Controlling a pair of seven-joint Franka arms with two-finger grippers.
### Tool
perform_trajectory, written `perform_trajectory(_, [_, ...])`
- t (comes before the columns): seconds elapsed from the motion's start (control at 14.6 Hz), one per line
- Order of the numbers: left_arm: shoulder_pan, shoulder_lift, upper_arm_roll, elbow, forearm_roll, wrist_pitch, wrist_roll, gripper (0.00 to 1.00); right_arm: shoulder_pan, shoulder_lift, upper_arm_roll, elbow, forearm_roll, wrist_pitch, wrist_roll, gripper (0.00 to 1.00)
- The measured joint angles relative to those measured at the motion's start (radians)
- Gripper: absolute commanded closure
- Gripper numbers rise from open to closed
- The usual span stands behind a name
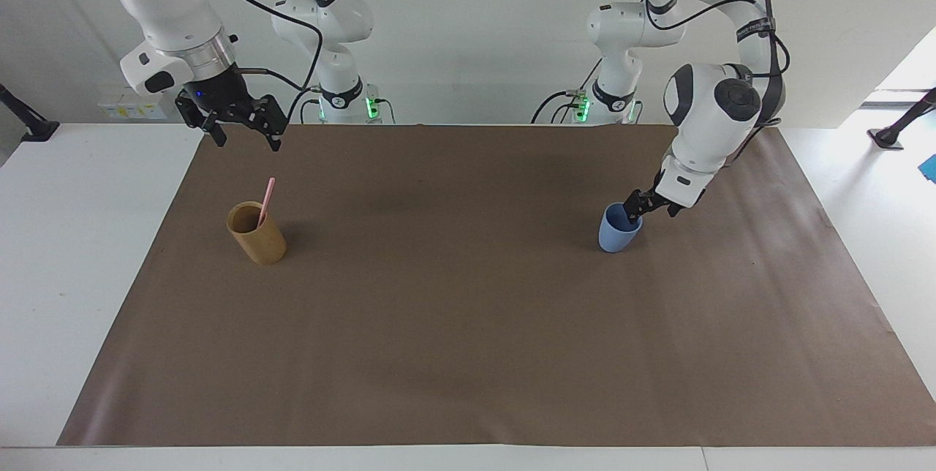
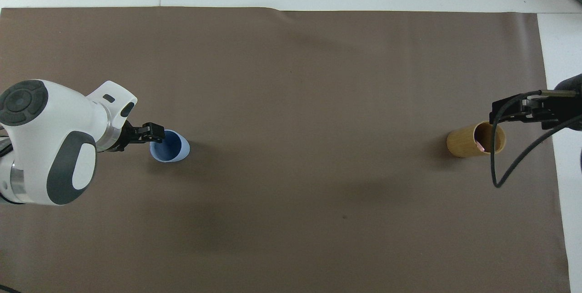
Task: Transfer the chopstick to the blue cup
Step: 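Reach the left gripper to the blue cup and grasp its rim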
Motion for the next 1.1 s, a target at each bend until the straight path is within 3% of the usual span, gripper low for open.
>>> perform_trajectory(0.07, [-0.002, 0.001, 0.000, -0.009, 0.000, 0.006, 0.000, 0.25, 0.000, 0.000, 0.000, 0.000, 0.000, 0.000, 0.000, 0.00])
perform_trajectory(0.21, [-0.005, 0.003, 0.000, -0.029, 0.000, 0.018, 0.000, 0.83, 0.000, 0.000, 0.000, 0.000, 0.000, 0.000, 0.000, 0.00])
perform_trajectory(0.27, [-0.006, 0.003, 0.000, -0.034, 0.000, 0.022, 0.000, 1.00, 0.000, 0.000, 0.000, 0.000, 0.000, 0.000, 0.000, 0.00])
perform_trajectory(0.82, [-0.012, 0.000, 0.000, -0.018, -0.007, 0.029, 0.003, 1.00, 0.000, 0.000, 0.000, 0.000, 0.000, 0.000, 0.000, 0.00])
perform_trajectory(1.1, [-0.044, 0.001, -0.003, 0.107, -0.007, -0.095, -0.013, 1.00, 0.000, 0.000, 0.000, 0.000, 0.000, 0.000, 0.000, 0.00])
